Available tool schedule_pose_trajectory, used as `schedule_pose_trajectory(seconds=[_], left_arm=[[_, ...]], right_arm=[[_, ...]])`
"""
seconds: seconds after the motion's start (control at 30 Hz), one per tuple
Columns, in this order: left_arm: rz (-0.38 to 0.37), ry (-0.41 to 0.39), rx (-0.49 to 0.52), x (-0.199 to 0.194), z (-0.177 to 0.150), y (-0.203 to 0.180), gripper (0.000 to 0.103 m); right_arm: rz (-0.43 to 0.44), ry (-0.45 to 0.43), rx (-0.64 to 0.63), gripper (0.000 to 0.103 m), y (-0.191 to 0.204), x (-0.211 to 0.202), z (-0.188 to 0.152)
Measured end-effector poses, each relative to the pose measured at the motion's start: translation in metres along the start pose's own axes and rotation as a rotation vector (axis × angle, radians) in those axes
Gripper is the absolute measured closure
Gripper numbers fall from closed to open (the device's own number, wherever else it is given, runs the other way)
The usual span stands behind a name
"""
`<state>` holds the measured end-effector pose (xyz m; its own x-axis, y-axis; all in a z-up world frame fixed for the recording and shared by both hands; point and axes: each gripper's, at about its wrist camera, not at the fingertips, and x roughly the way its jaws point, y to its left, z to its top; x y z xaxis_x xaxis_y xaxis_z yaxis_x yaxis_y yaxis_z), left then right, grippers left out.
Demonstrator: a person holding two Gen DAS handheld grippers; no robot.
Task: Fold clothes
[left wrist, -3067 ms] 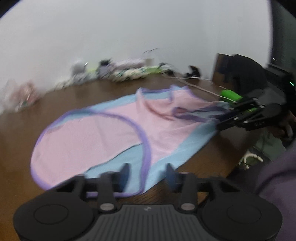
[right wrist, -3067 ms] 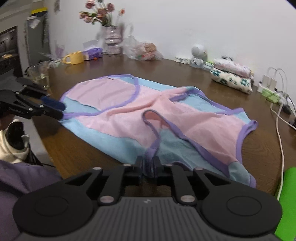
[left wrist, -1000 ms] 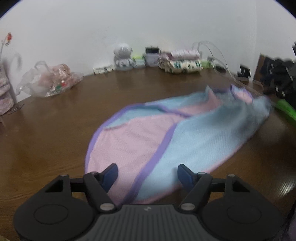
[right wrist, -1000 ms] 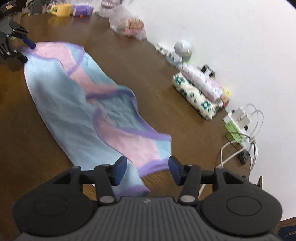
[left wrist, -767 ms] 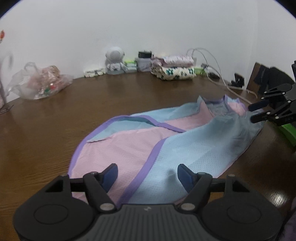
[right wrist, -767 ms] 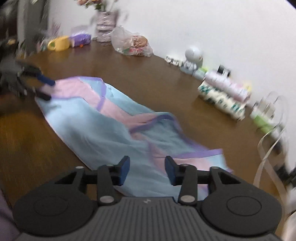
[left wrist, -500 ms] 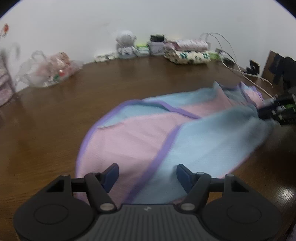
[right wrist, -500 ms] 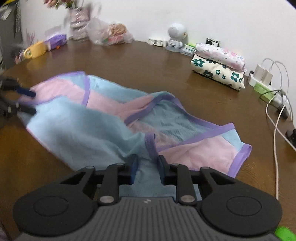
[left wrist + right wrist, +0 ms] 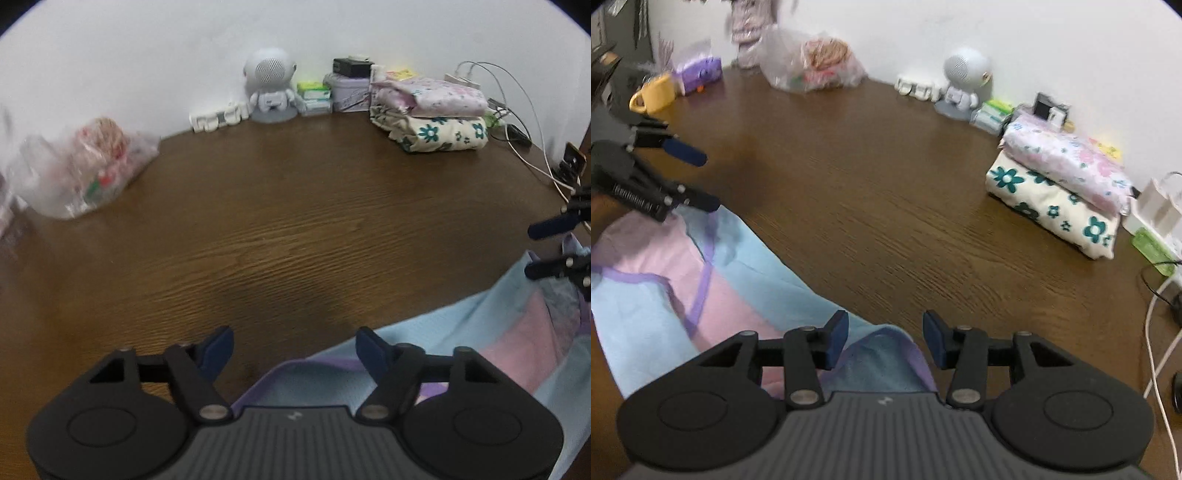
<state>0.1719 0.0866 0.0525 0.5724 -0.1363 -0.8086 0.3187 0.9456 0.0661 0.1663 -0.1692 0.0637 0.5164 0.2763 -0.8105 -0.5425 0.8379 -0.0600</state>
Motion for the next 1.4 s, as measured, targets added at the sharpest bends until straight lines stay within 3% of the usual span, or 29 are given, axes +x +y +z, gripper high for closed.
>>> schedule_pose_trajectory(seconds=[0.07,0.1,0.17,0.2,0.23,0.4,0.53,0.6,0.67,0.73,0.8,0.87,0.93,0.97,1.0,1.1,1.17,1.27,1.33,1.37,1.4], left_arm=[[-0.032,0.014,-0.015,0.007,-0.002,0.007,0.072],[-0.049,0.020,-0.023,0.010,-0.003,0.011,0.073],[-0.066,0.019,-0.025,0.011,-0.006,0.014,0.077],[-0.072,0.016,-0.024,0.010,-0.007,0.015,0.092],[-0.077,0.012,-0.023,0.009,-0.009,0.016,0.099],[-0.062,-0.009,-0.023,-0.002,-0.016,0.013,0.100],[-0.032,-0.081,-0.013,-0.034,-0.024,0.004,0.101],[-0.016,-0.145,-0.010,-0.063,-0.041,-0.005,0.101],[-0.007,-0.144,-0.005,-0.076,-0.062,-0.011,0.100],[0.002,-0.118,0.000,-0.082,-0.086,-0.016,0.100],[0.011,-0.092,0.006,-0.087,-0.109,-0.021,0.091],[0.028,-0.074,-0.002,-0.093,-0.129,-0.023,0.086],[0.059,-0.089,-0.071,-0.096,-0.134,-0.014,0.073],[0.045,-0.107,-0.124,-0.099,-0.135,-0.007,0.059],[0.037,-0.112,-0.165,-0.100,-0.134,-0.001,0.047],[0.038,-0.067,-0.237,-0.088,-0.129,0.010,0.045],[0.038,-0.037,-0.285,-0.080,-0.126,0.017,0.047],[0.020,-0.045,-0.341,-0.074,-0.123,0.026,0.052],[-0.003,-0.075,-0.350,-0.071,-0.121,0.029,0.058],[-0.013,-0.087,-0.352,-0.069,-0.120,0.029,0.067],[-0.017,-0.092,-0.347,-0.067,-0.119,0.029,0.082]], right_arm=[[0.013,0.030,0.009,0.061,-0.006,0.006,-0.004],[0.028,0.044,0.015,0.063,-0.009,0.007,-0.007],[0.067,0.065,0.022,0.082,-0.012,0.007,-0.017],[0.078,0.067,0.023,0.084,-0.013,0.007,-0.021],[0.081,0.060,0.019,0.095,-0.013,0.006,-0.024],[0.096,-0.015,0.004,0.099,-0.007,-0.012,-0.025],[0.106,-0.095,-0.048,0.099,-0.003,-0.044,-0.030],[0.131,-0.131,-0.097,0.099,0.003,-0.063,-0.038],[0.203,-0.155,-0.188,0.099,0.014,-0.083,-0.056],[0.272,-0.128,-0.279,0.099,0.026,-0.093,-0.078],[0.290,-0.051,-0.341,0.099,0.037,-0.090,-0.096],[0.312,-0.029,-0.355,0.095,0.040,-0.090,-0.102],[0.334,-0.030,-0.348,0.079,0.039,-0.091,-0.103],[0.342,-0.044,-0.341,0.068,0.039,-0.093,-0.101],[0.345,-0.077,-0.327,0.067,0.040,-0.096,-0.097],[0.317,-0.119,-0.305,0.067,0.047,-0.094,-0.087],[0.253,-0.117,-0.309,0.067,0.049,-0.087,-0.083],[0.055,-0.102,-0.171,0.067,0.024,-0.074,-0.069],[-0.055,-0.064,-0.062,0.066,-0.002,-0.060,-0.061],[-0.078,-0.041,-0.026,0.066,-0.011,-0.052,-0.059],[-0.069,-0.019,-0.008,0.066,-0.015,-0.045,-0.060]])
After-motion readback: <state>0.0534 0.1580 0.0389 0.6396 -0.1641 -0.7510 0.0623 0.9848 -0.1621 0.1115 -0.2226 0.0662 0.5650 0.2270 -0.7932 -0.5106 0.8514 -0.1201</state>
